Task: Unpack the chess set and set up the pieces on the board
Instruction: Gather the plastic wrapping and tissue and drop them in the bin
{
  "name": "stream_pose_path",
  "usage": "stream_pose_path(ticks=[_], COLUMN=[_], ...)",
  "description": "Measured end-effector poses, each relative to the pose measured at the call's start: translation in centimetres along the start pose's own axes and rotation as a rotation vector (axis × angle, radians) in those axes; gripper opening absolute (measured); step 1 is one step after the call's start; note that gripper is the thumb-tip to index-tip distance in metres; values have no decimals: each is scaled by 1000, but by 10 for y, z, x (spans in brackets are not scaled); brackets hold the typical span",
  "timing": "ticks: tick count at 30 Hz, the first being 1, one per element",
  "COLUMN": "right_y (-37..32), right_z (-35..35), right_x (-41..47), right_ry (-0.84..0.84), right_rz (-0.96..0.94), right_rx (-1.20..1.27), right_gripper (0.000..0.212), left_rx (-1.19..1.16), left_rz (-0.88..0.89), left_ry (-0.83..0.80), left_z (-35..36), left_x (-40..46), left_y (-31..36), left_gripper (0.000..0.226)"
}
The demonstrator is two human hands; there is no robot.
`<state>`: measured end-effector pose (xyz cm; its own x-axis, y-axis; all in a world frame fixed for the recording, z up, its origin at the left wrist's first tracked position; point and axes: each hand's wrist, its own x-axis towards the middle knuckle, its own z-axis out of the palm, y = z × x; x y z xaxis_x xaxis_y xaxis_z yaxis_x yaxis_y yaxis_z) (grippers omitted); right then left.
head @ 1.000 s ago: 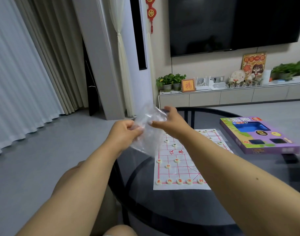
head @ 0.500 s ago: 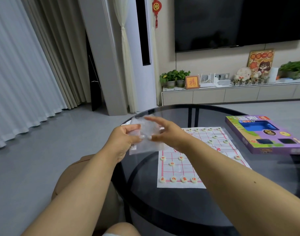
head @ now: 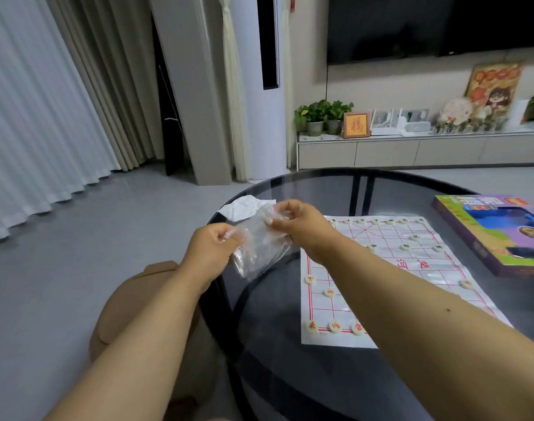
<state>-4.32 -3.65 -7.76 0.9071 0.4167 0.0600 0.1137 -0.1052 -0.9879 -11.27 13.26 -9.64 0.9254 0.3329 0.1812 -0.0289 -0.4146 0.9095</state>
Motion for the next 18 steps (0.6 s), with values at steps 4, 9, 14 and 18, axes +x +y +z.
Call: stream_pose_path(ticks=[4,9,14,18], right_y=[2,17,44,55], right_z=[8,14,28,31], right_x=[18,36,44,68], right_ry=[-62,-50,-123,-144], right_rz=[32,43,-64,40], right_rx=[17,-101,-109,-57], right_gripper=[36,65,43,23], left_rx=[-292,-411,-475,-300], left_rz=[11,-37,-148,-145], left_ry=[-366,-113,-47,-152], left_z=[-3,6,13,-3], left_x=[6,27,47,58], left_y=[-3,-19,-46,-60], left_gripper=[52,38,45,56])
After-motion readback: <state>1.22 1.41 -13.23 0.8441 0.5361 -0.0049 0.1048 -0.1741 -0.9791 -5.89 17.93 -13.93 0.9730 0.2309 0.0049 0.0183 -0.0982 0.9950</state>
